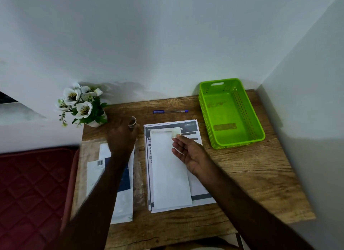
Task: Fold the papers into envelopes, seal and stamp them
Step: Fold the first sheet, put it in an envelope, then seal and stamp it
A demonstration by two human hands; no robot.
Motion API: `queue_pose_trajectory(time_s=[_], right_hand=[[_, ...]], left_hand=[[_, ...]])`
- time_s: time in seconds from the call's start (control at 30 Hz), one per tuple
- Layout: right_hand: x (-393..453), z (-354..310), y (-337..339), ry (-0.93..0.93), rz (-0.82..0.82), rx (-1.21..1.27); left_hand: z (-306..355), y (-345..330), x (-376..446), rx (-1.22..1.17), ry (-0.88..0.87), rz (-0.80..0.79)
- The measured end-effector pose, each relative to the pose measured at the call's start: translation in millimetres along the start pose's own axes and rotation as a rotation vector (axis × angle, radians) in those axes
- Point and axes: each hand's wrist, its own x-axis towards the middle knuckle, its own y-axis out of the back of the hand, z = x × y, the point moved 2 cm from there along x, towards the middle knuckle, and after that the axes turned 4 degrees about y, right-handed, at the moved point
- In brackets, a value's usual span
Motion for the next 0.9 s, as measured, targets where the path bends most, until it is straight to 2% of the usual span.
queue_pose_trajectory(time_s=[0.1,0.27,0.37,0.8,0.9], right_hand=[[-2.3,2.1,-1.9,0.004,0.012,0.025],[-5.7,6.8,-5.5,0.043,0.033,0.031],[-8.7,9.5,-6.9,0.052,0.036,0.01],[-16.6,16.0,-8.7,0.039,0.027,0.002],[-20.9,12.9,-8.2,0.077,0.042,-0.038]], left_hand=[[24.4,7.9,-26.8,-0.083,-0.197,0.144],[62.7,4.0,-66.5,-0.236,-0.376,0.055],[71.1,0.1,-75.4,-0.228,-0.383,0.045],[74.7,-0.5,-82.8,-0.229,-0.382,0.21],[77.2,-1.8,-82.5,-0.282,-0.266,0.142]])
